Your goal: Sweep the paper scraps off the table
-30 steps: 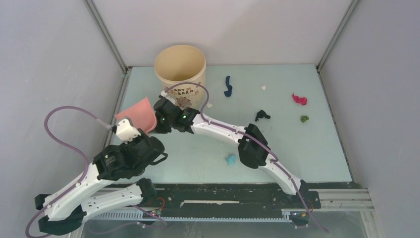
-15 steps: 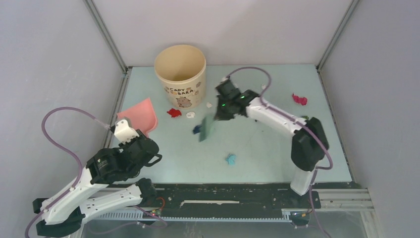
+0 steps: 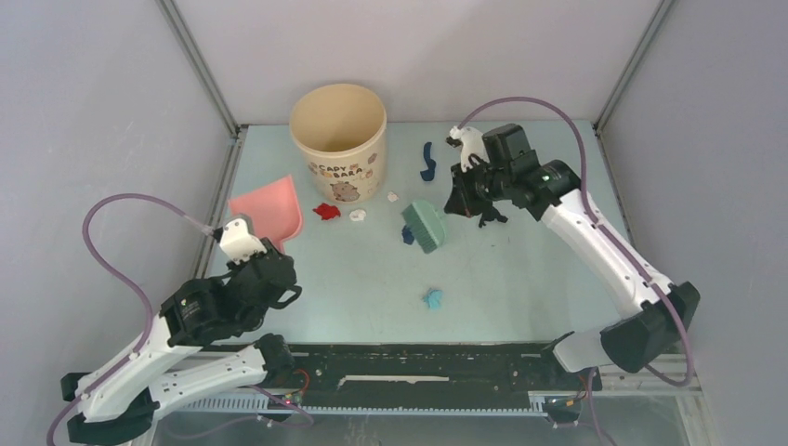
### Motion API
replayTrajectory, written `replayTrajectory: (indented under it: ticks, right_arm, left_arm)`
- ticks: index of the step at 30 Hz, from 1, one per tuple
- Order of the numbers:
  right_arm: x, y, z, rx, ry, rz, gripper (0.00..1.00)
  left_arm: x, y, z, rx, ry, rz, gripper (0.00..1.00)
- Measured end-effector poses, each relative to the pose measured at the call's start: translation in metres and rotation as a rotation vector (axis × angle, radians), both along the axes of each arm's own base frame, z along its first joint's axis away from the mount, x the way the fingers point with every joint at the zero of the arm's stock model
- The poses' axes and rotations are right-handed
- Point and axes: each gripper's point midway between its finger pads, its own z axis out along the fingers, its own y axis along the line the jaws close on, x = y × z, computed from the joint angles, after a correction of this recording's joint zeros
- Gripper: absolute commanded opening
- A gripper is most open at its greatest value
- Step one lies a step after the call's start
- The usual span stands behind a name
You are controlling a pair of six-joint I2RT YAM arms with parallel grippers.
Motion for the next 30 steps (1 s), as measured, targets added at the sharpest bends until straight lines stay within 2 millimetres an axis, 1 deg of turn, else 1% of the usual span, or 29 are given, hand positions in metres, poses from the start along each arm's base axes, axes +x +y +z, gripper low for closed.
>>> replayTrajectory:
  ticks: [1,3,4,6,8,9,12,14,16,18,20,22,23,24,25,27,28,29,30]
  right_arm:
    - [-0.005,0.005,0.016,0.017,-0.056,0.08,0.0]
    - [-0.01,0.016,0.037,0.021,-0.156,0.215,0.0]
    - [-0.011,0.022,0.044,0.004,-0.212,0.282,0.0]
    - [-0.018,0.038,0.048,-0.045,-0.303,0.417,0.0]
    - [-0.027,0.058,0.039,-0.116,-0.372,0.564,0.0]
    - [-0.032,0.067,0.029,-0.162,-0.388,0.641,0.0]
    - [-0.041,0.087,-0.003,-0.276,-0.347,0.812,0.0]
    - [-0.04,0.096,-0.021,-0.327,-0.308,0.879,0.0]
    - [-0.033,0.093,-0.036,-0.384,-0.282,0.903,0.0]
    - [-0.026,0.083,-0.039,-0.423,-0.252,0.889,0.0]
    - [-0.012,0.071,-0.032,-0.471,-0.263,0.845,0.0]
    - [-0.001,0.061,-0.013,-0.461,-0.253,0.8,0.0]
    - [0.011,0.055,-0.001,-0.471,-0.278,0.75,0.0]
    - [0.021,0.051,0.007,-0.488,-0.307,0.712,0.0]
    - [0.026,0.044,0.012,-0.488,-0.309,0.694,0.0]
    - [0.023,0.029,0.016,-0.429,-0.241,0.672,0.0]
    - [0.025,0.025,0.015,-0.438,-0.233,0.652,0.0]
    - [0.032,0.017,0.014,-0.485,-0.255,0.619,0.0]
    - [0.032,0.01,0.008,-0.514,-0.256,0.614,0.0]
  left_arm:
    - [0.0,0.0,0.001,-0.007,-0.005,-0.002,0.0]
    - [-0.001,0.001,0.002,-0.015,-0.011,-0.006,0.0]
    - [-0.002,0.002,0.001,-0.021,-0.014,-0.007,0.0]
    - [-0.004,0.004,-0.001,-0.026,-0.014,-0.009,0.0]
    - [-0.006,0.007,-0.005,-0.027,-0.01,-0.012,0.0]
    - [-0.008,0.008,-0.007,-0.029,-0.006,-0.015,0.0]
    - [-0.011,0.011,-0.008,-0.036,-0.001,-0.018,0.0]
    - [-0.013,0.014,-0.009,-0.038,0.0,-0.015,0.0]
    - [-0.016,0.018,-0.009,-0.044,0.0,-0.012,0.0]
    - [-0.017,0.02,-0.009,-0.05,-0.003,-0.011,0.0]
    - [-0.018,0.022,-0.009,-0.054,-0.004,-0.009,0.0]
    - [-0.018,0.021,-0.01,-0.053,-0.004,-0.009,0.0]
    - [-0.018,0.021,-0.01,-0.051,-0.002,-0.009,0.0]
    - [-0.018,0.021,-0.01,-0.048,-0.001,-0.009,0.0]
    - [-0.018,0.021,-0.01,-0.044,0.001,-0.01,0.0]
    - [-0.017,0.02,-0.011,-0.033,0.007,-0.011,0.0]
    - [-0.016,0.019,-0.012,-0.027,0.01,-0.012,0.0]
    - [-0.016,0.018,-0.012,-0.022,0.013,-0.012,0.0]
    - [-0.015,0.017,-0.012,-0.016,0.015,-0.013,0.0]
